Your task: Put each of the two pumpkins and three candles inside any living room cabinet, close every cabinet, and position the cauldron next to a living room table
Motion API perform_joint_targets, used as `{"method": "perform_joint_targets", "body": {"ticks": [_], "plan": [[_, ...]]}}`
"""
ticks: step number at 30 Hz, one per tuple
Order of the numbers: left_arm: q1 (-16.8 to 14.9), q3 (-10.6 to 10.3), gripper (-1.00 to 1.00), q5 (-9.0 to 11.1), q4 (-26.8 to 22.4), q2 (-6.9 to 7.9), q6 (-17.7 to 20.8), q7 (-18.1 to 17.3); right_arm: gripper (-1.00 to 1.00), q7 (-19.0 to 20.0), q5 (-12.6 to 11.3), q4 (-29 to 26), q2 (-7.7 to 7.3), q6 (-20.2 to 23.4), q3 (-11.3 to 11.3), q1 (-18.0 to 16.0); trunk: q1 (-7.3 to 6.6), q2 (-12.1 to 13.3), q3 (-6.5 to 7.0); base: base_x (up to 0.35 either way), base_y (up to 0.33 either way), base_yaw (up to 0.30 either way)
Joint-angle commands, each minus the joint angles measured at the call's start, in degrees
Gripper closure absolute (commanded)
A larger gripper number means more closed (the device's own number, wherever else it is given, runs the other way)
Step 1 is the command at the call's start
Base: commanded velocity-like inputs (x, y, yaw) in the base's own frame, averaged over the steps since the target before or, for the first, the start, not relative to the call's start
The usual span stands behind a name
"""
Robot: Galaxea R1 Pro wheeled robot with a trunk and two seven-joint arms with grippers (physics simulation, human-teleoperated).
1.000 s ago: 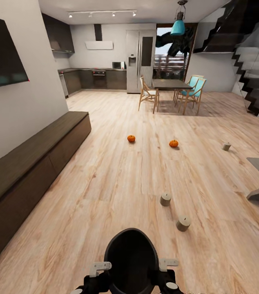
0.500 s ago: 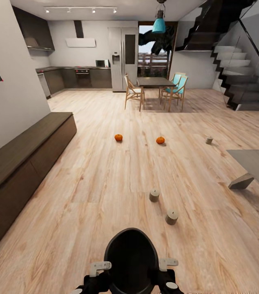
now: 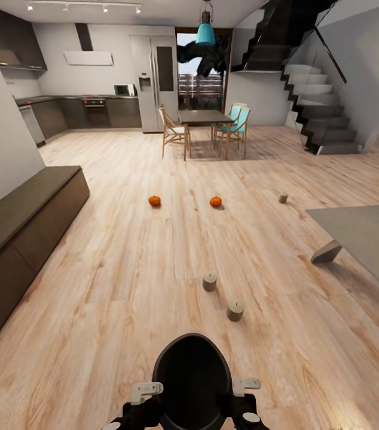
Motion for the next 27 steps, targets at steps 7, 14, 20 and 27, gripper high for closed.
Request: {"method": "perform_joint_targets", "body": {"ticks": [7,14,20,27], "plan": [[0.01,-0.06,1.00,0.38,-0.07,0.06,0.32,-0.07,1.00,0.22,-0.45,-0.13,0.05,-0.13,0.15,-0.11,-0.01,-0.02,-0.31,0.000,0.000,-0.229],[0.00,-0.08,1.00,0.38,-0.07,0.06,0.32,-0.07,1.00,0.22,-0.43,-0.12,0.01,-0.13,0.15,-0.11,-0.01,-0.02,-0.58,0.000,0.000,-0.229],[0.00,-0.08,1.00,0.38,-0.04,0.06,0.32,-0.10,1.00,0.22,-0.40,-0.12,0.01,-0.13,0.15,-0.11,-0.01,-0.02,-0.81,0.000,0.000,-0.229],[0.01,-0.11,1.00,0.38,-0.07,0.06,0.32,-0.10,1.00,0.22,-0.39,-0.15,0.00,-0.13,0.15,-0.11,-0.01,-0.02,-1.08,0.000,0.000,-0.230]]}}
